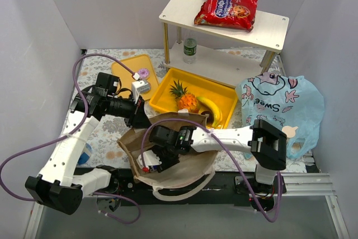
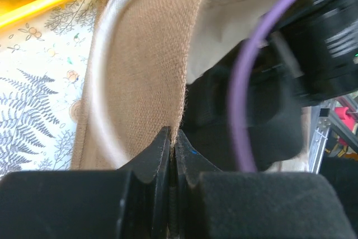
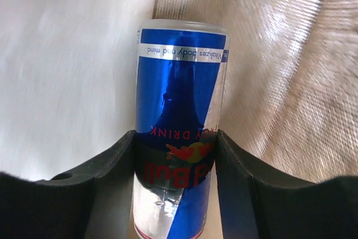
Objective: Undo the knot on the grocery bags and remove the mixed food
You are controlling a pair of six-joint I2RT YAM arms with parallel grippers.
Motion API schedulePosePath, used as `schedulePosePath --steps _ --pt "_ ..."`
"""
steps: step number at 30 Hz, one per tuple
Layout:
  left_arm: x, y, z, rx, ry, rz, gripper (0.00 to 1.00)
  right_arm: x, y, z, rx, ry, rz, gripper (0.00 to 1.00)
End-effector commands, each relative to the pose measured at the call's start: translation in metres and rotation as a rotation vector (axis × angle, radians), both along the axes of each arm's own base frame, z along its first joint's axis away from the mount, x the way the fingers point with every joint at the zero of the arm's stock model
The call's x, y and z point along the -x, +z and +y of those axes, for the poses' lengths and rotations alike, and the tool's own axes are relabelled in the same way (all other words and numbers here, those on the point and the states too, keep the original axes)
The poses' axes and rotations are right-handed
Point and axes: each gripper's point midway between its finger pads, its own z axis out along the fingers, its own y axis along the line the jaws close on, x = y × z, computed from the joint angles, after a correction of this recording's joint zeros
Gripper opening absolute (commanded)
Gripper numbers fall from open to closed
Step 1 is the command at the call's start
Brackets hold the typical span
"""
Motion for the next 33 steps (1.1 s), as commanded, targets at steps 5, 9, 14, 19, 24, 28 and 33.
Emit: schedulePosePath --steps 5,9,14,19,24,28,33 --pt "-0.019 0.019 0.004 -0.055 -0.005 -0.093 0.29 -0.012 0.143 -0.021 -0.297 0.251 -0.205 0.08" --pt "-0.037 0.059 0.0 -0.041 0.03 -0.164 0.62 0.008 0.213 -0.048 -0.52 0.481 -0.393 0.06" --pt "-0.031 0.131 -0.022 0.146 -0.04 -0.19 0.81 0.001 0.263 -0.071 -0.681 0.582 -0.738 0.03" --pt "-0.026 0.136 -0.034 0.234 -0.127 -0.051 0.84 -0.037 0.283 -0.071 -0.635 0.58 -1.112 0.01" --pt "-0.03 0.134 -0.05 0.35 -0.175 0.153 0.94 -0.056 0.293 -0.06 -0.651 0.593 -1.287 0.01" --pt "-0.031 0.138 -0.057 0.479 -0.273 0.317 0.98 -0.063 0.304 -0.048 -0.635 0.619 -1.346 0.01" --pt "-0.052 0.113 -0.063 0.465 -0.271 0.324 0.98 -0.059 0.303 -0.038 -0.614 0.71 -1.372 0.01"
